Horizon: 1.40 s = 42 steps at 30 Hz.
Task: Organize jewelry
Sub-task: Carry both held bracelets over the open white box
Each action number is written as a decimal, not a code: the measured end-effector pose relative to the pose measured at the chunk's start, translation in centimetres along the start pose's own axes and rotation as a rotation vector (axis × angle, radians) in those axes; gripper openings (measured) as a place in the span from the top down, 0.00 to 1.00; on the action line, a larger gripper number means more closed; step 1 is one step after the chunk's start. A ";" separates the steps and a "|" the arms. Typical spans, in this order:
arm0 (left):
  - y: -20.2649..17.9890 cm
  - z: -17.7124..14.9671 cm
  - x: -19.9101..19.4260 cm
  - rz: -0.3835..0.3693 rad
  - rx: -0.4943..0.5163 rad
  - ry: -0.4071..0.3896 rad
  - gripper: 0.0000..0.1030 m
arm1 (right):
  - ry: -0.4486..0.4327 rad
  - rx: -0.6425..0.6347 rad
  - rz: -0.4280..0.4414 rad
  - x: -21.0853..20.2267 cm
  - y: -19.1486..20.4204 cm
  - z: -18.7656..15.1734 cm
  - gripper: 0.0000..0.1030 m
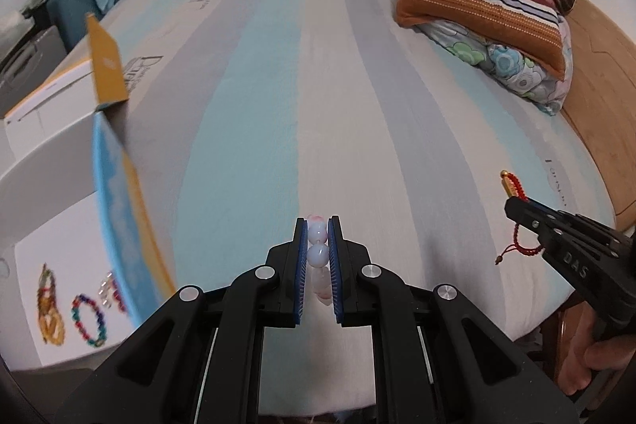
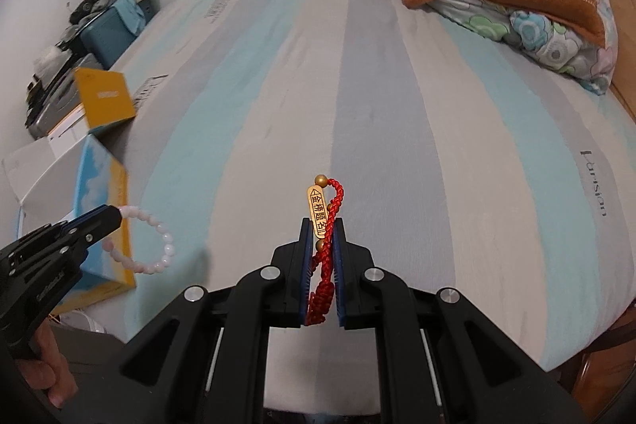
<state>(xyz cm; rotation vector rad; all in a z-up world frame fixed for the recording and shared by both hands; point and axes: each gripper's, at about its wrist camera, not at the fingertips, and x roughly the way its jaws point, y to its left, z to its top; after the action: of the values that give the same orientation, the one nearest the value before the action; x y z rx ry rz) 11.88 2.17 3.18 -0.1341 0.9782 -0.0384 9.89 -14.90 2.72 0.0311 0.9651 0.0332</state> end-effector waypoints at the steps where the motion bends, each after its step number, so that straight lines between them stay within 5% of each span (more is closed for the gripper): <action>1: 0.3 -0.3 -0.6 -0.001 -0.003 -0.004 0.90 | -0.005 -0.004 0.006 -0.6 0.6 -0.4 0.91; 11: 4.2 -2.9 -6.0 0.042 -0.021 -0.060 0.90 | -0.059 -0.068 0.061 -4.1 7.4 -1.8 0.91; 24: 14.8 -3.7 -11.2 0.133 -0.155 -0.115 0.90 | -0.076 -0.226 0.159 -4.2 20.8 -1.1 0.91; 42: 29.3 -7.7 -11.9 0.258 -0.340 -0.063 0.90 | 0.023 -0.397 0.272 1.0 36.1 -2.3 0.91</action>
<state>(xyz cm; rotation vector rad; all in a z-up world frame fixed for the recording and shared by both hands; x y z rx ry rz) -1.96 31.55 4.97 -0.3183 0.9266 0.3682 8.04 21.26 2.05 -0.2042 0.9573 0.4748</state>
